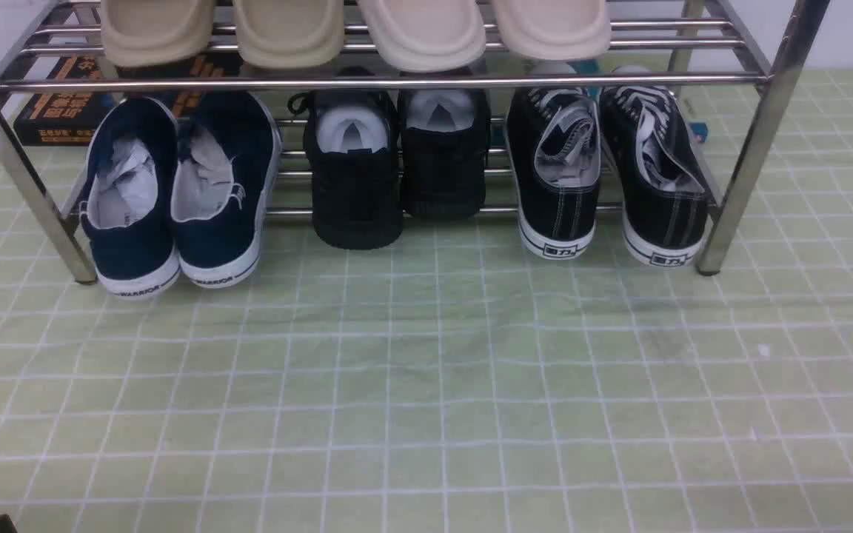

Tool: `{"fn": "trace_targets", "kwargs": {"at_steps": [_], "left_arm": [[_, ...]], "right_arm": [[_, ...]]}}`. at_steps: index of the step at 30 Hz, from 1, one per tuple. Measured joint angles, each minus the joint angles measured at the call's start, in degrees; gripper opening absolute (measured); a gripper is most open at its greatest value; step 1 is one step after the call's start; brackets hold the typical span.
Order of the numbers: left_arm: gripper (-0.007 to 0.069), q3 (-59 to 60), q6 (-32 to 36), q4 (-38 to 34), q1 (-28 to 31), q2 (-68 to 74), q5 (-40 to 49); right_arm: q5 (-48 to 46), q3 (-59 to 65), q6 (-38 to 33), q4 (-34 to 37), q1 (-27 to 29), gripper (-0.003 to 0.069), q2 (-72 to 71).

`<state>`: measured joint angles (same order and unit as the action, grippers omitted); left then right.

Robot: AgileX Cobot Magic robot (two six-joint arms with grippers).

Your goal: Take the shoes off the shelf with your hand from the green coffee tablecloth.

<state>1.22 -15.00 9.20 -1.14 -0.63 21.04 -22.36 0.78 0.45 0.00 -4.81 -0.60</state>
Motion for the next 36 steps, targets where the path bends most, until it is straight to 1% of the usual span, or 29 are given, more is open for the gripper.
{"fn": "trace_targets", "kwargs": {"at_steps": [35,36], "left_arm": [[0.0242,0.00,0.00,0.00,0.00,0.00,0.00],[0.0242,0.00,0.00,0.00,0.00,0.00,0.00]], "right_arm": [[0.00,0.00,0.13,0.00,0.00,0.0239,0.00],[0.16,0.00,0.60,1.13,0.00,0.0239,0.00]]}}
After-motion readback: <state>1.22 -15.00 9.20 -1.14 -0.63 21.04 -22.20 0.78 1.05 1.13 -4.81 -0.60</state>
